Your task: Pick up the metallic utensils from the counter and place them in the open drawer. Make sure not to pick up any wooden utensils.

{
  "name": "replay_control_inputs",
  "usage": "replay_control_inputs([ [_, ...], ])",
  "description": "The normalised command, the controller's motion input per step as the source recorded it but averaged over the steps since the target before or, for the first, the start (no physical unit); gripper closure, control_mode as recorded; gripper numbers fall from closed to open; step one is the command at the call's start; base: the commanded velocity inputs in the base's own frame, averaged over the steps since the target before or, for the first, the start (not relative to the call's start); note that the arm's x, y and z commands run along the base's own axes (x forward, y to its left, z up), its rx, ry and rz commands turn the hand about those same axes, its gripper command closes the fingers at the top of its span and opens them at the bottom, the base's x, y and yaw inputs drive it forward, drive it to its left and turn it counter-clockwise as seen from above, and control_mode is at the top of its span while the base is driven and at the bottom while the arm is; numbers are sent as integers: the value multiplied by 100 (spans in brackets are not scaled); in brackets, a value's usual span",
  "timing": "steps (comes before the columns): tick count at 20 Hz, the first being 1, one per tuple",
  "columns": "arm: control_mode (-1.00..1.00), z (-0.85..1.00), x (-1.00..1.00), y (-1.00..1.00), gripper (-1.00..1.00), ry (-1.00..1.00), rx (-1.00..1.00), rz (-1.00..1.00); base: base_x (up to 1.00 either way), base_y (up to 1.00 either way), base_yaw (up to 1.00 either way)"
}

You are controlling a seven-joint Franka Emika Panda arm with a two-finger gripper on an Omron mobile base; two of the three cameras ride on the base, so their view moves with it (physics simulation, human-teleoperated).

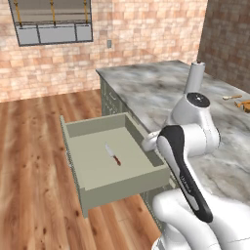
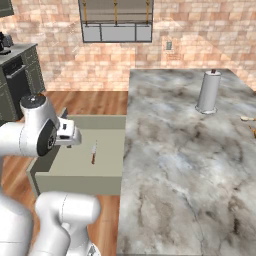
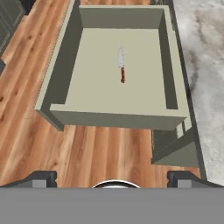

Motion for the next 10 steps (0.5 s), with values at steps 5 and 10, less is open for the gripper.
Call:
replay_control_inputs([
  [5, -100, 33, -3, -5, -100, 14, -3, -6, 0, 0, 0],
  [10, -100, 0, -3, -4, -100, 0, 0, -3, 0, 0, 0],
])
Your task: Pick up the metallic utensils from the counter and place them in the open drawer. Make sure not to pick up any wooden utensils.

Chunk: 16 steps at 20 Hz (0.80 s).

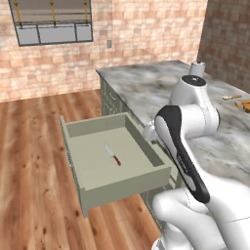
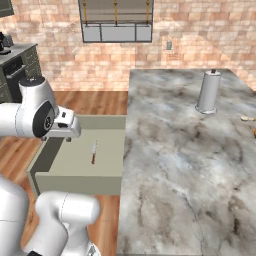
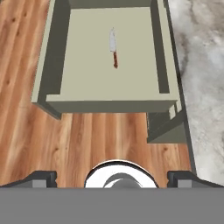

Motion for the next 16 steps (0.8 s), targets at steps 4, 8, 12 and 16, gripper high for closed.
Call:
replay_control_inputs([
  [4, -100, 0, 0, 0, -100, 0, 0, 0, 0, 0, 0],
  [8, -100, 0, 0, 0, -100, 0, 0, 0, 0, 0, 0],
  [12, 100, 0, 0, 0, -100, 0, 0, 0, -17, 0, 0],
  [16, 100, 0, 0, 0, -100, 0, 0, 0, -95, -22, -14],
])
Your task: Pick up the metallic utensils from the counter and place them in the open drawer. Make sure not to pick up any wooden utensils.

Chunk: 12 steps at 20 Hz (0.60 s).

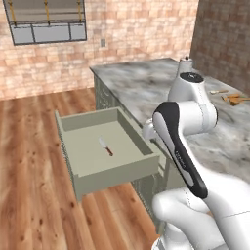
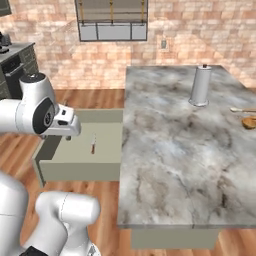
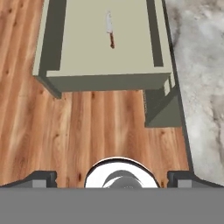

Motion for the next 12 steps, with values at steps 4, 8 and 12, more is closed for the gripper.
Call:
replay_control_inputs([
  [4, 100, 0, 0, 0, -100, 0, 0, 0, -100, -44, -24],
  [8, 100, 0, 0, 0, -100, 0, 0, 0, -100, -53, -26],
  [12, 100, 0, 0, 0, -100, 0, 0, 0, -94, -60, -26],
])
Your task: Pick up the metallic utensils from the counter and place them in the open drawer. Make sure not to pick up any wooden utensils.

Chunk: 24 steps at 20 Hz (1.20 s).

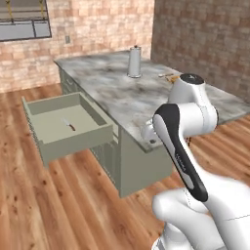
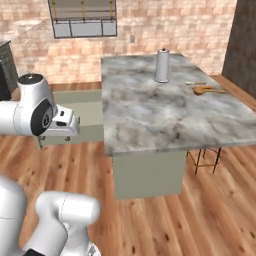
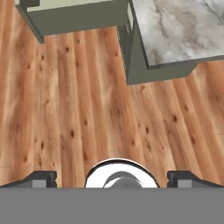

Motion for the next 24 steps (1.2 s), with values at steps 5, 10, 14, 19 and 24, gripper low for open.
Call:
replay_control_inputs([
  [5, 100, 0, 0, 0, -100, 0, 0, 0, -7, -93, -8],
  [10, 100, 0, 0, 0, -100, 0, 0, 0, 17, -100, 0],
  [14, 100, 0, 0, 0, -100, 0, 0, 0, 61, -100, 4],
  [19, 100, 0, 0, 0, -100, 0, 0, 0, 44, -100, 8],
  [24, 100, 0, 0, 0, -100, 0, 0, 0, 28, -100, 6],
])
